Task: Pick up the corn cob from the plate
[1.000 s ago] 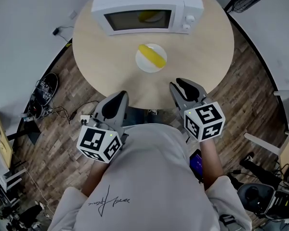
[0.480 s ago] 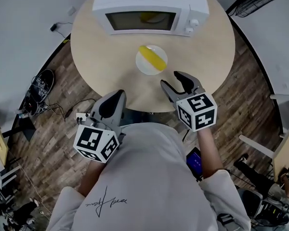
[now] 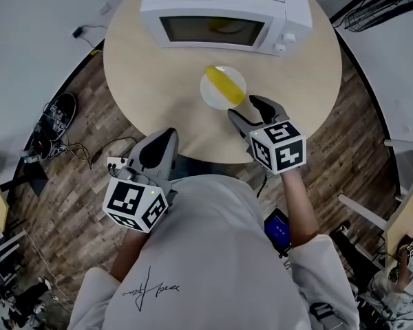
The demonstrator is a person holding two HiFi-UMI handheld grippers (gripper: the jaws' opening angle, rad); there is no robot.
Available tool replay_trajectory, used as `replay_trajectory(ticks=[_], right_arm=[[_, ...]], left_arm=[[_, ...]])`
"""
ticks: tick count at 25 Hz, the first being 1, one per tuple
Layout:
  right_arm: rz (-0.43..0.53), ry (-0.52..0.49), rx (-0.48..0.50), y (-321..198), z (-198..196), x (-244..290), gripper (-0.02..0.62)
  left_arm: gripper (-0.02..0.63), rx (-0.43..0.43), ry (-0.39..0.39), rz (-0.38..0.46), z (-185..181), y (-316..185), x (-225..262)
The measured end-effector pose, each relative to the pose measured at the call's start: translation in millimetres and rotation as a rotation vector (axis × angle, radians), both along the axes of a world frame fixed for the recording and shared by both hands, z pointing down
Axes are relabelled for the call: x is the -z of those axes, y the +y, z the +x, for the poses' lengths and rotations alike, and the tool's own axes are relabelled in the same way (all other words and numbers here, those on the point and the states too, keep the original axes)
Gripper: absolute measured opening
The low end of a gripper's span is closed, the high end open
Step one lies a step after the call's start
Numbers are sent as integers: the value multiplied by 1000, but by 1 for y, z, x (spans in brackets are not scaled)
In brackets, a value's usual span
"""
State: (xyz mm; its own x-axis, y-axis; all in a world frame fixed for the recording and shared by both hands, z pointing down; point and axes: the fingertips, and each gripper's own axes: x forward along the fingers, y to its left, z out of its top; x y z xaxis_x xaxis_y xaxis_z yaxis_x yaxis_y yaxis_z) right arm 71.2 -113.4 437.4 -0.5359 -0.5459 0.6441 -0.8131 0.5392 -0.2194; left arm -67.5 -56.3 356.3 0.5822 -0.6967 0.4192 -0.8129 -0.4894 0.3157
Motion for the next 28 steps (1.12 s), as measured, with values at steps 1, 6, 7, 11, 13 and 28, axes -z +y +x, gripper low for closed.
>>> replay_trajectory(ticks=[1, 6, 7, 11, 13, 28], right_arm=[[-5, 4, 3, -3, -1, -2, 278], [-27, 28, 14, -14, -1, -14, 290], [-32, 34, 16, -15, -1, -17, 290], [-55, 51, 20, -21, -1, -30, 301], [-69, 60, 25, -23, -1, -39, 304], [-147, 104, 60, -36, -6, -77, 367]], left_arm=[[-9, -1, 0, -1, -1, -1, -1], [-9, -1, 2, -7, -4, -6, -3], [-9, 0, 3, -10, -4, -6, -4], [-9, 4, 2, -20, -7, -8, -7], [-9, 9, 0, -24, -7, -9, -8], [-9, 30, -13, -41, -10, -17, -12]])
